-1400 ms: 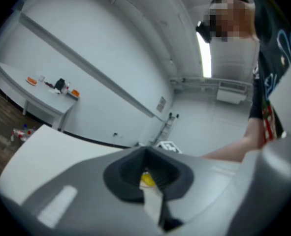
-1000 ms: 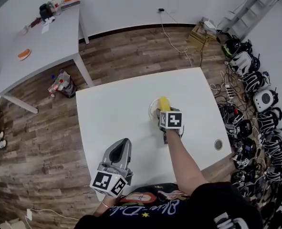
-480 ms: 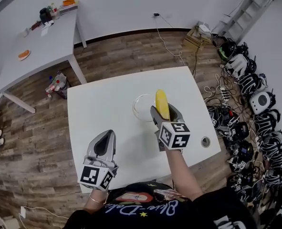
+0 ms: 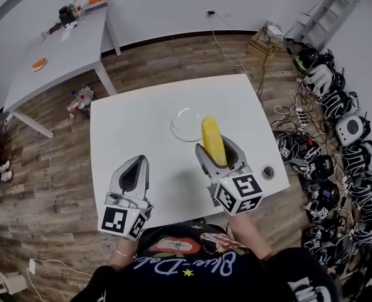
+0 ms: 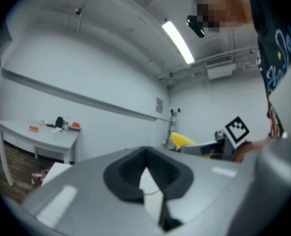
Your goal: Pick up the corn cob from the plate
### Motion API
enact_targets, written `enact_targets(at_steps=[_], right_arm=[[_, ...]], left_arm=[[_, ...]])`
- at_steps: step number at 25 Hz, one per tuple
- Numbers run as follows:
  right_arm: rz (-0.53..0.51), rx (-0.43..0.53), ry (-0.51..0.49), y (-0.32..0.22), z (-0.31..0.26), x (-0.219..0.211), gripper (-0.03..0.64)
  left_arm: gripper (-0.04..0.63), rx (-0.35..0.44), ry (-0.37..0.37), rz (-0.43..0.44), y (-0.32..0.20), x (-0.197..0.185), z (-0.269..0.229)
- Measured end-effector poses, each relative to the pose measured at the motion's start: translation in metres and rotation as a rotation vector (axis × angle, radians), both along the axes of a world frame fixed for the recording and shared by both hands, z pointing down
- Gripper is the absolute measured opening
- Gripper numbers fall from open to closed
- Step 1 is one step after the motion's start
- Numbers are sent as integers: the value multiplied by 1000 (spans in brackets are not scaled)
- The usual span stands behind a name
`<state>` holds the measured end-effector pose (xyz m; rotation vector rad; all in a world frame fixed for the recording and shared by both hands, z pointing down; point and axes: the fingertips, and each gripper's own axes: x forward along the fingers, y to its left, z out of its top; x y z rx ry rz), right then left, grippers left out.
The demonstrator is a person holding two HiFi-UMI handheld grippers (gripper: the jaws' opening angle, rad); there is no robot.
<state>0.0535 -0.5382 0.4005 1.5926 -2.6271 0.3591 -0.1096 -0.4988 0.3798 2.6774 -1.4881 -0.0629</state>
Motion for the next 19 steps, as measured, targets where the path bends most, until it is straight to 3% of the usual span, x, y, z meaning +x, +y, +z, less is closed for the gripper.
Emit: enact_targets(at_steps=[8,19], right_arm=[[-66,30,9,12,-12,-9,264],[-69,40,-11,4,-17,-10,264]], left_arm=[[-8,5,-11,11,1,7,-4],[-8,11,-14,21,-7,10,-7]])
